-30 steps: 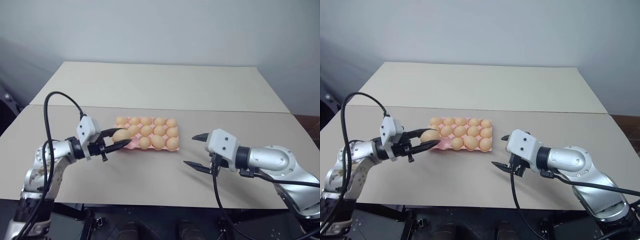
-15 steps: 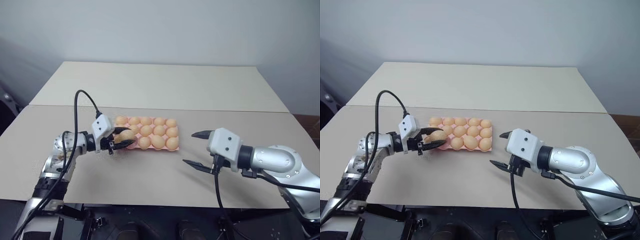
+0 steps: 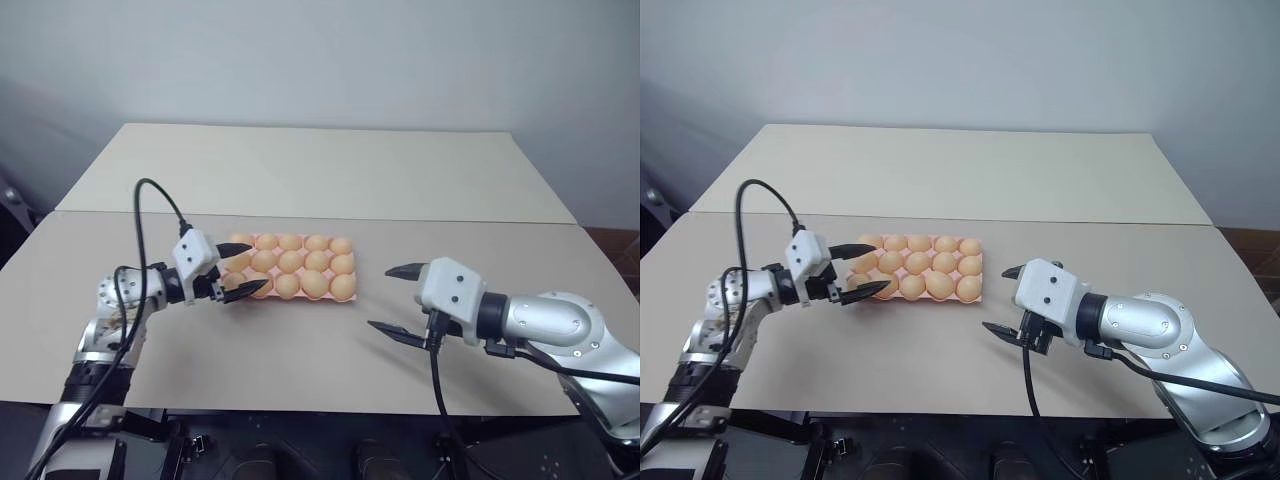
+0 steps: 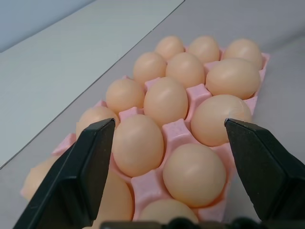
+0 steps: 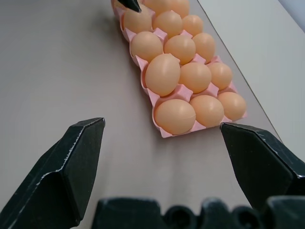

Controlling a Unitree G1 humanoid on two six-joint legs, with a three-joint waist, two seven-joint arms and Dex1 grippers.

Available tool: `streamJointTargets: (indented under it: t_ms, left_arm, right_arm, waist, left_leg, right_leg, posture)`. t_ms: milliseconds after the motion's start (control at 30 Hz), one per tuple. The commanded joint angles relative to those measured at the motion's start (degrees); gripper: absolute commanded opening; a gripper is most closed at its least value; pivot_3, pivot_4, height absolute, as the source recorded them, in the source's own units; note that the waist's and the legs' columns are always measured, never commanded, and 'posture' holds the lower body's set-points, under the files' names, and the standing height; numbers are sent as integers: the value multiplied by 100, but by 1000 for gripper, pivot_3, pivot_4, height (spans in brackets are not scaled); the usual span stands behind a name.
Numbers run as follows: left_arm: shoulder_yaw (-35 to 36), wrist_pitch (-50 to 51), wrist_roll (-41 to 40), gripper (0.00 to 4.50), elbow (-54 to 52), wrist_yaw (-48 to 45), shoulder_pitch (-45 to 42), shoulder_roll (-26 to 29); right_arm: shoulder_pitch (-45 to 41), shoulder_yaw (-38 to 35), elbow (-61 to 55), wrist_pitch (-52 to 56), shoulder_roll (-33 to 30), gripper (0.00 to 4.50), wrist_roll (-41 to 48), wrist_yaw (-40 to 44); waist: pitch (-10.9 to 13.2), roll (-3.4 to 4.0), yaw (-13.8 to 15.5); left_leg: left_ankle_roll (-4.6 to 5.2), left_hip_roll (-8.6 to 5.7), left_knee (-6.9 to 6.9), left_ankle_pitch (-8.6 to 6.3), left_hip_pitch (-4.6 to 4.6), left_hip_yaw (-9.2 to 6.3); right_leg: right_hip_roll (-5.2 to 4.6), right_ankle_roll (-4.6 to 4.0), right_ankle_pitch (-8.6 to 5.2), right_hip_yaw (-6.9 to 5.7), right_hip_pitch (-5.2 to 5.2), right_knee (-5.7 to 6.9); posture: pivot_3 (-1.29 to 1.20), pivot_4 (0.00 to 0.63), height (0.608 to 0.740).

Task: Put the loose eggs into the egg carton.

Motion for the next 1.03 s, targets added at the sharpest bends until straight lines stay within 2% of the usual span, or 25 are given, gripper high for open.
streamJointTargets:
  t_ms: [33,233,333,500,633,1033]
  left_arm:
    - [641,454,-731,3995,-964,-257,442,412]
    - [1582,1180,-1256,3995,-2012,-746,1838,1435]
    - [2028,1492,-1389,3995,-2317,-708,2343,1703]
    - [2685,1799,-1403,3995,-2836,-587,2886,1891]
    - [3034,1943,-1448,3995,-3249,-433,3265,1773]
    - [3121,2474,-1554,3995,-3527,-359,3599,1812]
  right_arm:
    - [-54,-212,-83,-104,-56,4500,54,60]
    - [89,-409,101,-449,-345,4500,68,497]
    - [175,-513,209,-646,-453,4500,67,658]
    - [184,-527,369,-890,-564,4500,23,875]
    - [-7,-529,612,-987,-655,4500,84,1140]
    - [-198,-420,963,-1218,-682,4500,-5,1432]
  waist:
    - [0,0,-16]
    - [1,2,-29]
    - [1,1,-4]
    - [1,1,20]
    - [1,1,11]
    - [1,1,9]
  left_leg:
    - [0,1,0,0,1,0]
    - [0,3,-2,0,7,2]
    - [0,3,-2,0,10,4]
    - [0,4,-2,-1,7,5]
    - [0,4,-3,-1,7,5]
    - [0,4,-4,-1,9,7]
  right_leg:
    - [0,0,0,1,1,0]
    - [-1,1,-1,1,3,-4]
    - [-1,1,-1,1,6,-5]
    - [-1,1,-2,-1,5,-10]
    - [-1,1,-1,-1,5,-10]
    - [-1,1,-2,1,5,-9]
  posture:
    - [0,150,740]
    - [0,150,740]
    - [0,150,740]
    - [0,150,740]
    - [0,150,740]
    - [0,150,740]
